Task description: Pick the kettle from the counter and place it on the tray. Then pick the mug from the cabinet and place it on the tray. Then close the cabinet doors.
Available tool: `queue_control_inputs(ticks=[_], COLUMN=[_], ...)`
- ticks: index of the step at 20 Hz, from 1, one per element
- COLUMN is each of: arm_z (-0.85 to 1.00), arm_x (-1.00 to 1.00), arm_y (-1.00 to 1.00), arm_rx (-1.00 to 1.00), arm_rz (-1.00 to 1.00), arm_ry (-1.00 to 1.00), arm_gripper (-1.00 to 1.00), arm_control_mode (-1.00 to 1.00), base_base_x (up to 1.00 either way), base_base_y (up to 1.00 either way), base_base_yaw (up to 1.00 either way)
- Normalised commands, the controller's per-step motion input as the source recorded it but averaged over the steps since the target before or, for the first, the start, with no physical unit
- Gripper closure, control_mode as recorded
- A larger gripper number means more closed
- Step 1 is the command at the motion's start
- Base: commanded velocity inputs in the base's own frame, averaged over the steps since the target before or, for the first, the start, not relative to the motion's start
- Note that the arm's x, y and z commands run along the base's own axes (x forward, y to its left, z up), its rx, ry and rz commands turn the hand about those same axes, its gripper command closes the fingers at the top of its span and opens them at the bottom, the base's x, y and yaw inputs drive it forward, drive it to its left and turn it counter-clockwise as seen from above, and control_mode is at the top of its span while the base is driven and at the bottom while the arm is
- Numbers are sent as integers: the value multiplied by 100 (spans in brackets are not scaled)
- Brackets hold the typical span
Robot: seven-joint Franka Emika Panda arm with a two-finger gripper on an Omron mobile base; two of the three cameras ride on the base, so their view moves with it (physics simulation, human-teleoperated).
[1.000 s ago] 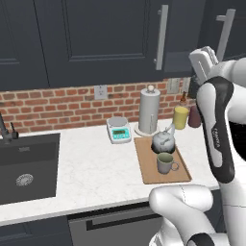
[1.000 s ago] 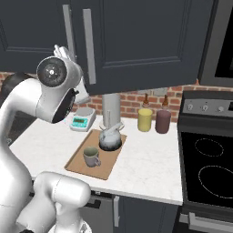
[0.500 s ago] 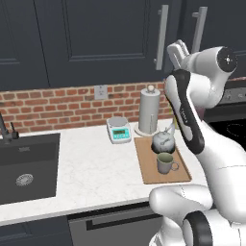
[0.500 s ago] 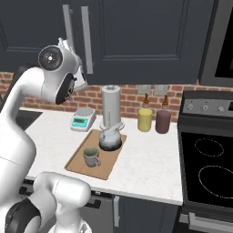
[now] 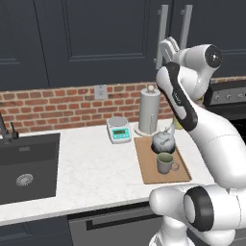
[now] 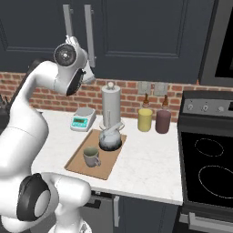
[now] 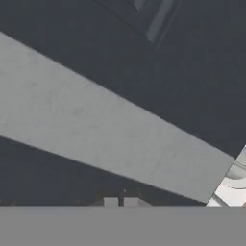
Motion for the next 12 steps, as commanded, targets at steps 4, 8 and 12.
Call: queue_control_inputs(ticks=[4,8,12], arm_z=[0,-16,-31], arm_x=[99,89,84], arm_y=[-53,-37,-4], arm_rx=[5,9,10], arm_rz=[7,4,0], arm_ry=[-1,-8,-8], arm_gripper=[100,100,100], arm_control_mode=[-100,-100,-100], base_base_x=[0,0,0], base_base_y=[0,0,0], base_base_yaw=[0,0,0])
